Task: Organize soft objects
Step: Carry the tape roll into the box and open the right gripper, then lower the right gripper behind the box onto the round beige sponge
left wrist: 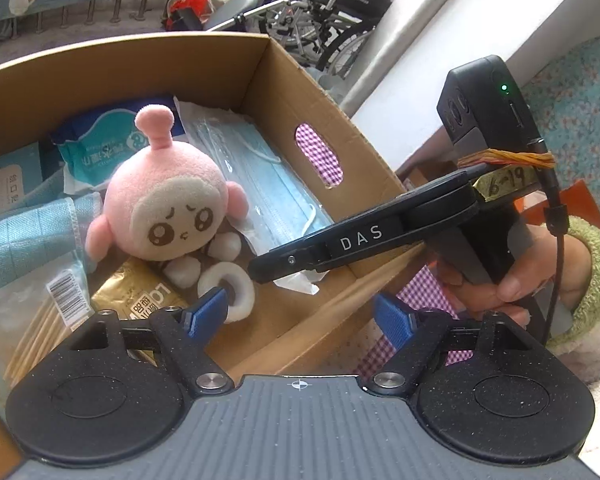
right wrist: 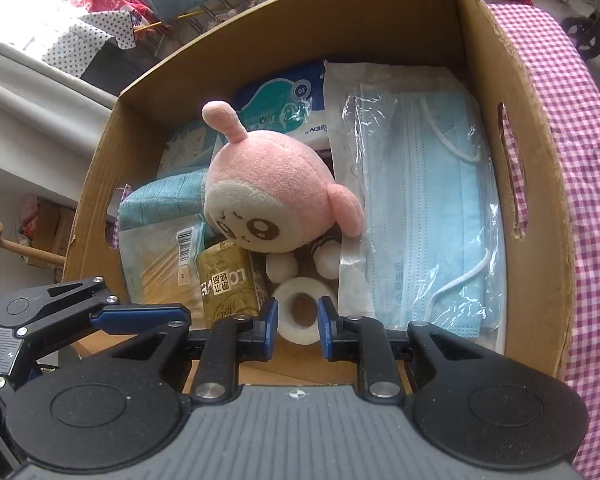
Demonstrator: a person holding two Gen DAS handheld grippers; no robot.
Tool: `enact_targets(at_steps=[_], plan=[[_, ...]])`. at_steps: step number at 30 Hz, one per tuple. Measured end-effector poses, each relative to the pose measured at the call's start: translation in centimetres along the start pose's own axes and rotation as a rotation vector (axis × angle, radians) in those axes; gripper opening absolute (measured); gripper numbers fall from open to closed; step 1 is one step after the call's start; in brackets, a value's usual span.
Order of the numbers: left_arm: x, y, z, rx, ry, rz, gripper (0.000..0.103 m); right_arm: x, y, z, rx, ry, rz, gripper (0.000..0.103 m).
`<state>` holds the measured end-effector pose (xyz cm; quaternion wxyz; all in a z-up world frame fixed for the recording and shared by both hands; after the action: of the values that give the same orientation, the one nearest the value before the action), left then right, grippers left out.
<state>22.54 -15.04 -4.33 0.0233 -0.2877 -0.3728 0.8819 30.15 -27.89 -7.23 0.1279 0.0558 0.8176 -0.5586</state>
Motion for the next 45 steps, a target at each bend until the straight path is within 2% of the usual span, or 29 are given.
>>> enact_targets(at_steps=[5,9,12,13,14,19,25,28,30,34,38,39,40,45], plan=[[-0.2,-2.7,0.5,0.007,0.024,0.087,0.089,-0.3,-2.8,-0.8,0.010,-0.025,0.084,0.025],[0.2,-5.0,1.6,-0.047,0.083,0.170,0.097,0.2,-6.6,-1.8,-0.004,-0.038,0.217,0.026],[1.0,-6.8,2.9,-0.065,0.137,0.220,0.101,1.6,-9.8,-2.1,-0.003,-0.038,0.325,0.043],[1.4,-7.2,3.3,-0.067,0.154,0.226,0.101,2.2,-10.7,-2.1,-0.004,-0.034,0.354,0.051],[1.8,-7.4,3.9,-0.067,0.171,0.224,0.101,2.9,-11.5,-2.1,-0.007,-0.028,0.383,0.054],[5.0,-7.3,6.0,-0.066,0.240,0.185,0.102,7.2,-13.3,-1.4,-0.014,0.042,0.443,0.054],[8.8,-4.5,6.8,-0.057,0.259,0.088,0.102,12.3,-11.3,0.2,-0.030,0.163,0.409,0.054],[9.8,-2.2,6.3,-0.066,0.261,0.032,0.098,14.0,-8.4,1.1,0.011,0.193,0.354,0.054],[10.2,-0.5,6.0,-0.115,0.300,-0.001,0.095,14.8,-6.5,1.5,0.053,0.189,0.319,0.054],[10.2,2.2,5.0,-0.263,0.393,-0.039,0.093,16.1,-3.7,2.1,0.092,0.176,0.273,0.053],[10.3,3.9,4.6,-0.283,0.444,-0.066,0.089,16.1,-1.7,2.8,0.088,0.176,0.226,0.049],[10.2,4.4,4.5,-0.288,0.453,-0.073,0.085,16.0,-1.4,2.9,0.087,0.177,0.218,0.047],[10.1,4.9,4.3,-0.298,0.459,-0.081,0.081,15.9,-1.2,3.0,0.081,0.176,0.221,0.044],[9.8,6.9,3.4,-0.334,0.477,-0.133,0.072,15.2,-0.8,2.9,0.053,0.151,0.231,0.043]])
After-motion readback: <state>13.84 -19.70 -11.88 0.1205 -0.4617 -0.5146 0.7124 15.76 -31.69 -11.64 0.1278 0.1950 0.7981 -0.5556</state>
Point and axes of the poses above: each gripper's, at about its wrist camera, not at the fingertips, and y roughly the way its jaws point, z to its right, x to its underside, the point moved 7 cm from there along y, roughly the way its jaws point, and after that the axes turned 9 degrees about x, right-handed, at the moved point
